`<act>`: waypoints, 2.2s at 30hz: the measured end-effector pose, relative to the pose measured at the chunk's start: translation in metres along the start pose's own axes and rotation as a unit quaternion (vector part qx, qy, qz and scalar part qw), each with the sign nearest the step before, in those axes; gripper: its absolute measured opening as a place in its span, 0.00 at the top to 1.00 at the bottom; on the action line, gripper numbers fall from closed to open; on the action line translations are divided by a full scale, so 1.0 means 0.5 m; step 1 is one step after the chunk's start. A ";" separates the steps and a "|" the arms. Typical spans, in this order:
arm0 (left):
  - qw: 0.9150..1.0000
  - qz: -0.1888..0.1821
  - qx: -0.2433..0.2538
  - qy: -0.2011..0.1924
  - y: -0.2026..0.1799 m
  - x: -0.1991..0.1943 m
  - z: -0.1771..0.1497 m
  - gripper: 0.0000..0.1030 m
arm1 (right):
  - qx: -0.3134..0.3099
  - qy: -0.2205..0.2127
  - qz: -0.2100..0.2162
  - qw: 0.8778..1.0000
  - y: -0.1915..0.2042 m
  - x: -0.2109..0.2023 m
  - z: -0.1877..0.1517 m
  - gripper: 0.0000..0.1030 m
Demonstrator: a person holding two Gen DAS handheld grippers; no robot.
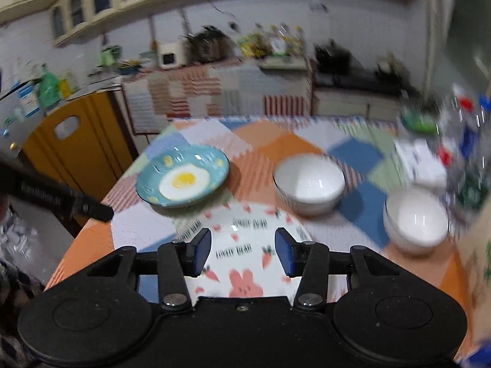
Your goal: Organize plates and bowls
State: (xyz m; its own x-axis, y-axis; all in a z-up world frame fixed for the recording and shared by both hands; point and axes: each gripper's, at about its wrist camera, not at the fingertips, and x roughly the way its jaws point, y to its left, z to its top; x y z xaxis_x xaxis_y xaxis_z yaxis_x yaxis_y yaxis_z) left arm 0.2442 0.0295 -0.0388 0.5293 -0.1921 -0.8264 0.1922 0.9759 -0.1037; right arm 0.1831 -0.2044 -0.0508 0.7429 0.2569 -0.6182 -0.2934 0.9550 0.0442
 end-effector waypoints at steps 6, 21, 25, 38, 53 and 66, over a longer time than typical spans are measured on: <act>0.999 0.012 -0.027 -0.026 0.054 -0.033 0.016 0.60 | -0.033 -0.043 0.024 0.998 0.041 0.011 0.037 0.36; 0.994 0.018 -0.108 -0.031 0.205 0.146 0.071 0.46 | 0.105 0.003 0.114 0.988 0.029 0.250 0.100 0.31; 0.994 0.029 -0.103 -0.021 0.228 0.230 0.079 0.46 | 0.138 0.056 0.110 0.983 0.020 0.334 0.092 0.31; 0.983 -0.017 -0.184 0.020 0.293 0.367 0.073 0.48 | 0.158 0.098 0.089 0.978 0.015 0.478 0.087 0.36; 0.979 -0.037 -0.200 0.003 0.331 0.405 0.055 0.78 | 0.211 0.091 0.104 0.968 -0.014 0.533 0.064 0.56; 0.976 -0.057 -0.208 0.005 0.333 0.412 0.054 0.85 | 0.207 0.109 0.083 0.969 -0.012 0.557 0.056 0.83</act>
State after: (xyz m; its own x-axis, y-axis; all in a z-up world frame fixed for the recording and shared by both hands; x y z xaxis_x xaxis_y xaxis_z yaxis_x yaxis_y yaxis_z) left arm 0.4074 0.1496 -0.2115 0.5151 -0.3029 -0.8018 -0.1042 0.9064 -0.4094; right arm 0.4088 -0.1346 -0.2012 0.5479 0.4183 -0.7244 -0.0985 0.8922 0.4407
